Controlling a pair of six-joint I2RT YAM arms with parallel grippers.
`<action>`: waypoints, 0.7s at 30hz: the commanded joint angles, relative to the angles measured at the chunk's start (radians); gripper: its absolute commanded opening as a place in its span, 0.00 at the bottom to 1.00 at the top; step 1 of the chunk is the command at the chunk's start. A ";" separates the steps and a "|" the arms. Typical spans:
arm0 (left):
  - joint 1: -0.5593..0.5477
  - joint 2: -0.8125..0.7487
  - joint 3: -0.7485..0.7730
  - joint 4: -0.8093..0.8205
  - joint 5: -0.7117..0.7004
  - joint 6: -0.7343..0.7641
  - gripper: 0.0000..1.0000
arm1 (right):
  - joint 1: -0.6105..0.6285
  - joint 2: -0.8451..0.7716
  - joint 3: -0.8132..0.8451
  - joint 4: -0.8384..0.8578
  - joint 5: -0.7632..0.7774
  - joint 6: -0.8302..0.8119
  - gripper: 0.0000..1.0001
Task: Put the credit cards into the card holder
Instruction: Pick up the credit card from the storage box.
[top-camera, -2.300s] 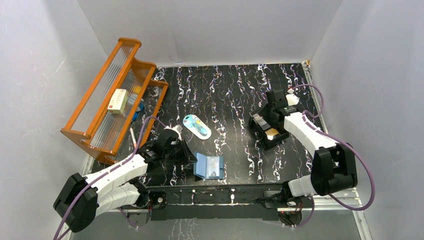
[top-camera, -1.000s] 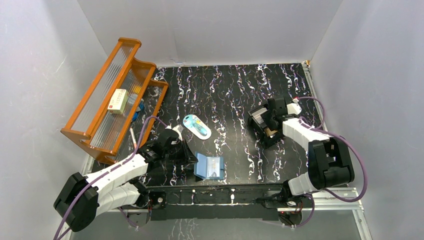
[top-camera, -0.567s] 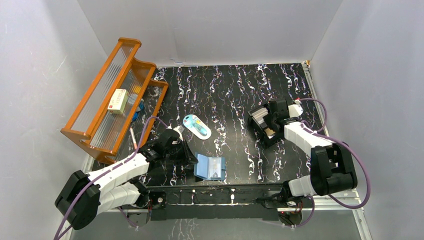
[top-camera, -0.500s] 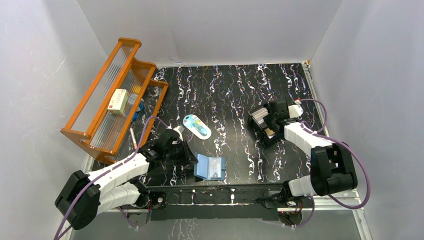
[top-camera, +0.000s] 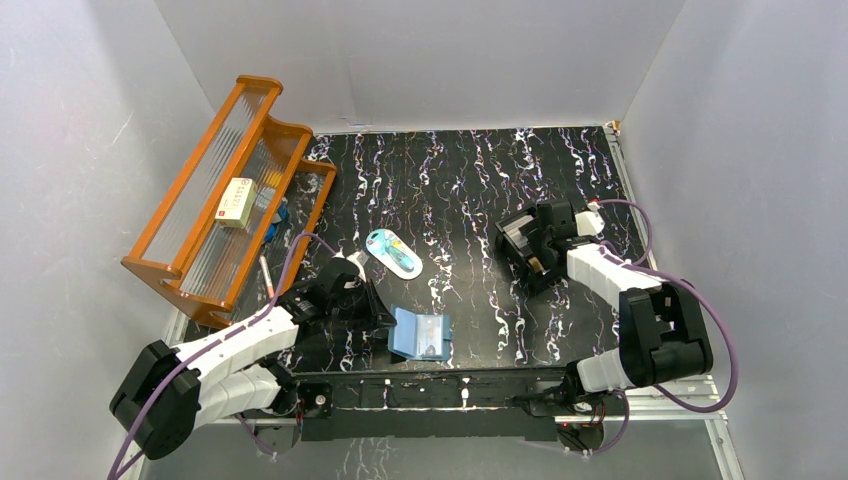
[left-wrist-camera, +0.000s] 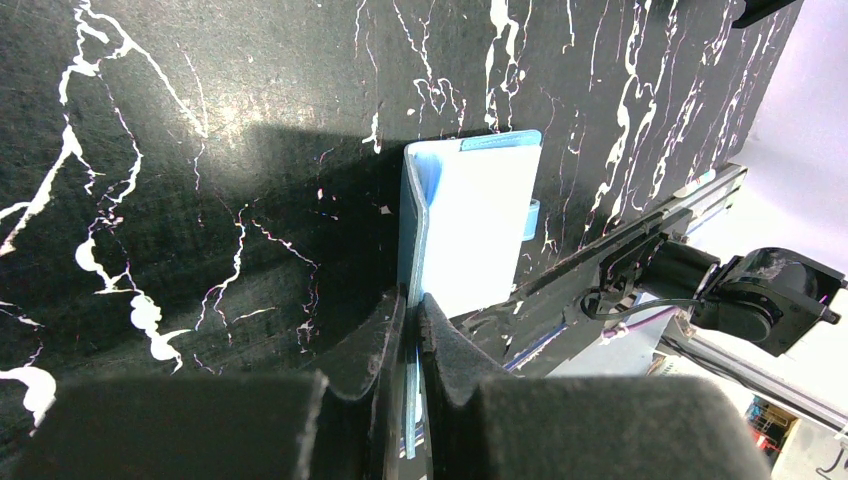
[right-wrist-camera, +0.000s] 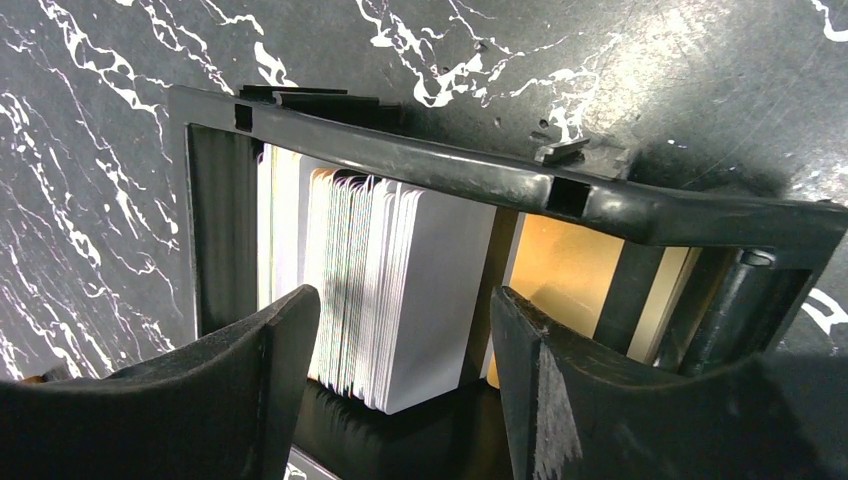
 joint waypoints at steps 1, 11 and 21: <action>0.004 -0.003 -0.003 0.007 0.016 -0.003 0.07 | -0.008 0.005 -0.012 0.064 0.006 -0.009 0.69; 0.003 -0.003 -0.005 0.007 0.016 -0.004 0.07 | -0.007 -0.013 -0.055 0.111 0.023 0.000 0.41; 0.003 0.001 -0.003 0.007 0.016 -0.006 0.06 | -0.007 -0.066 -0.083 0.121 0.041 -0.002 0.29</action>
